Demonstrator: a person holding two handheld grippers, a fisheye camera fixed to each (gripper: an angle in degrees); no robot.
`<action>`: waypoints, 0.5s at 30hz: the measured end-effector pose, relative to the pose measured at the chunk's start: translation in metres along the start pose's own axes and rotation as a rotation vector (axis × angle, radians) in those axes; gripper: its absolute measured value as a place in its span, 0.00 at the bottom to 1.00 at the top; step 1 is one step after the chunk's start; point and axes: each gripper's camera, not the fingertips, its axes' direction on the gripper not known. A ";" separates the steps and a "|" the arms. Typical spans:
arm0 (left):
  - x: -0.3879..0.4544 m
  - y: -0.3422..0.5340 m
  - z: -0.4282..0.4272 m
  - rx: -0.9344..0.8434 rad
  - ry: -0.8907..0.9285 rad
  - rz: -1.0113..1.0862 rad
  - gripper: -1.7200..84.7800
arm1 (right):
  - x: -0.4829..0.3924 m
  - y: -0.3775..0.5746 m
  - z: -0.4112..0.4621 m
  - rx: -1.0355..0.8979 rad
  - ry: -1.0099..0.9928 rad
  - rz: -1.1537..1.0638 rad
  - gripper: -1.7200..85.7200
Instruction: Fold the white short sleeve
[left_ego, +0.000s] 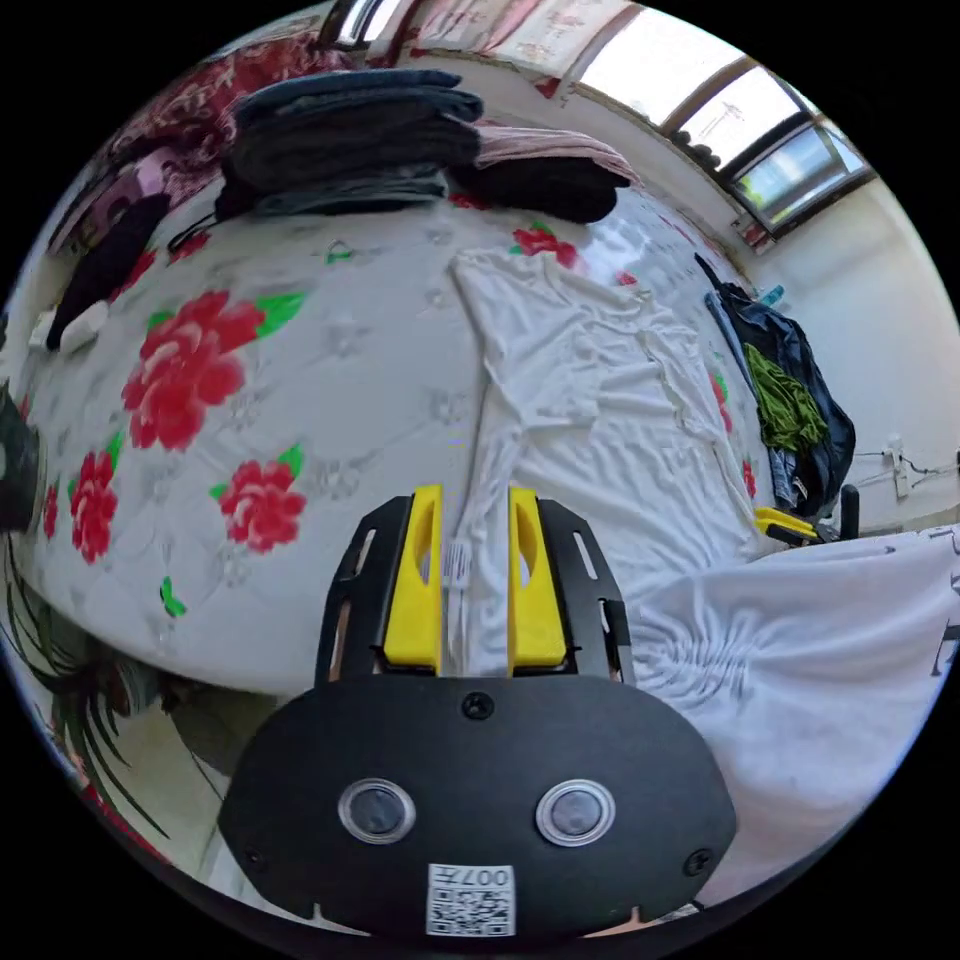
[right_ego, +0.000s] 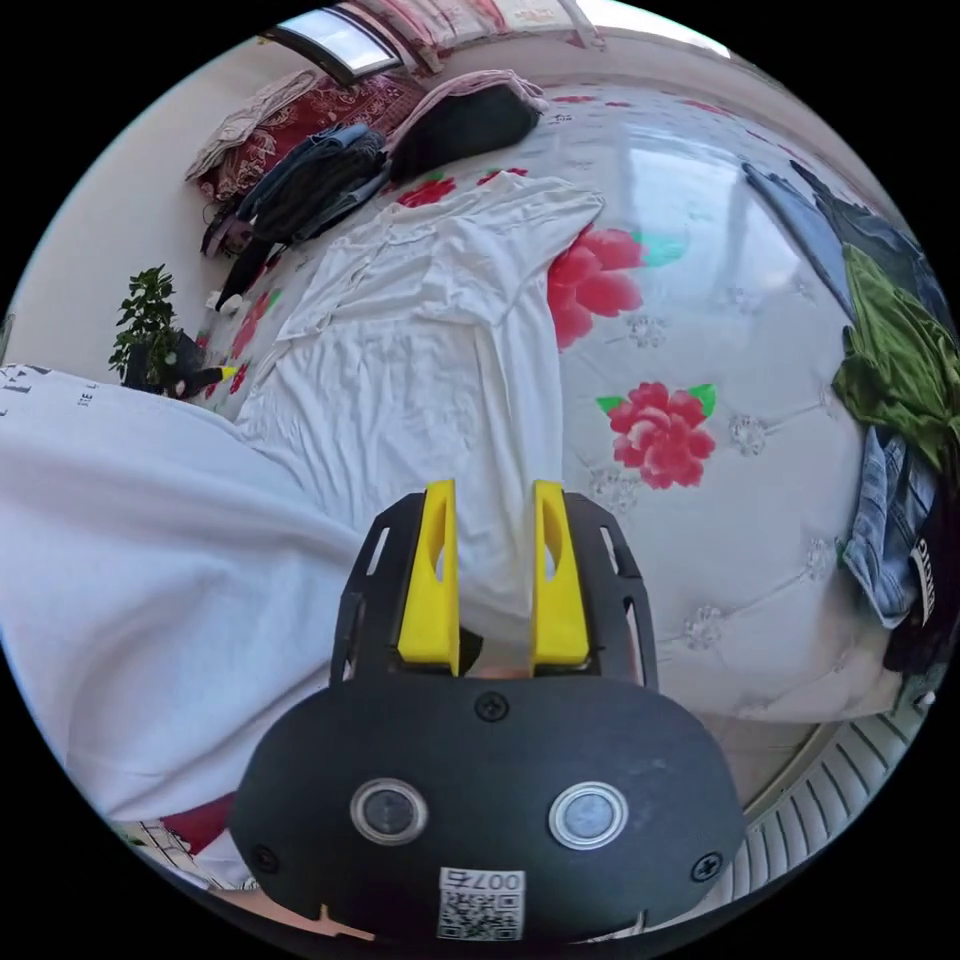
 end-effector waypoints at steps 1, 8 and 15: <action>-0.002 0.008 -0.001 -0.013 0.000 -0.015 0.14 | -0.002 0.006 0.004 -0.025 0.024 0.003 0.13; 0.026 0.041 0.003 -0.095 -0.014 0.022 0.15 | -0.005 0.014 0.008 -0.044 0.205 0.016 0.12; 0.048 0.027 -0.021 -0.188 -0.124 0.171 0.01 | -0.010 0.004 -0.005 -0.146 0.124 -0.047 0.03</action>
